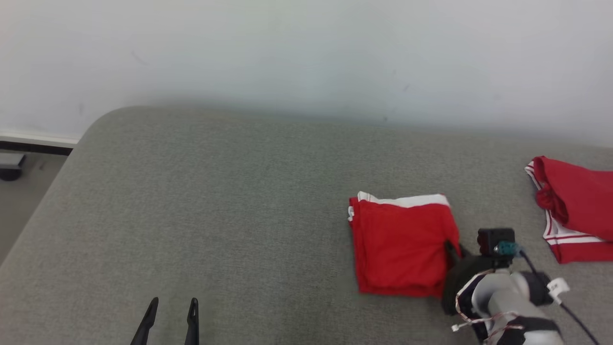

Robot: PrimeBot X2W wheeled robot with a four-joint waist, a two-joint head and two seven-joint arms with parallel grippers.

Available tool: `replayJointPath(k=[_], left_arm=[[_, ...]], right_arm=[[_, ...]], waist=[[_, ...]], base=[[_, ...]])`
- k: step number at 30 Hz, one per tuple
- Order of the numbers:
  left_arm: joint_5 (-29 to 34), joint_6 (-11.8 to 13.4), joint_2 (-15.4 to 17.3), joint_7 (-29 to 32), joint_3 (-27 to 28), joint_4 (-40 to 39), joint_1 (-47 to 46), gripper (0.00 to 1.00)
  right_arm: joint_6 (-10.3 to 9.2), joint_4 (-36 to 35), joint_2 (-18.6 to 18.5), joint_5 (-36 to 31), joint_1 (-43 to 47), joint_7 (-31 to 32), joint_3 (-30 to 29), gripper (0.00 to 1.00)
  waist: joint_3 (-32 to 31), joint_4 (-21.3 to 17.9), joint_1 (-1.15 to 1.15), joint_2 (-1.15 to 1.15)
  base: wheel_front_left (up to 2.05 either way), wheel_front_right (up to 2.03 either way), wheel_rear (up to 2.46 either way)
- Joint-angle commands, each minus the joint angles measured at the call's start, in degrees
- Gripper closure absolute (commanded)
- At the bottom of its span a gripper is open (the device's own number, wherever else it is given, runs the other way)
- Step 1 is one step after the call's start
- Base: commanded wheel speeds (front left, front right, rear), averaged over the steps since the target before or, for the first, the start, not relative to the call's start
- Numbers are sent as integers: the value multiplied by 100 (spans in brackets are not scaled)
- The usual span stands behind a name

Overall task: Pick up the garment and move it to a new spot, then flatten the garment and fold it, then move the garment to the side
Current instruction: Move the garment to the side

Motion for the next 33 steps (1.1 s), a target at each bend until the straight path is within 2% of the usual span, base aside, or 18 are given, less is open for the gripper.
replayJointPath(k=[1,4,9,14,23,33], left_arm=[[-11,9,-3,-16,-3,-34,-9,0],[-24,9,-4,-16,-27,-57,-44,0],[-50,9,12,-16,-67,-137,-165,0],[-101,10,75,-16,-93,-231,-263,0],[-188,11,240,-16,-198,-476,-584,0],[-239,11,408,-17,-226,-778,-706,0]], right_arm=[[-11,-46,-160,-137,-170,44,200,100],[-11,-65,-344,-265,-361,175,505,100],[-11,-177,-891,-480,-939,518,1256,100],[-11,-333,-1433,-386,-1454,863,1942,100],[-12,-725,-2394,60,-2243,1407,3001,100],[-12,-1490,-3495,893,-2827,2022,3928,100]], waist=[[58,-169,0,0],[127,-276,0,0],[334,-480,0,0],[581,-656,0,0],[1137,-880,0,0],[1521,-1108,0,0]], base=[[0,0,0],[0,0,0],[0,0,0],[0,0,0],[0,0,0],[0,0,0]])
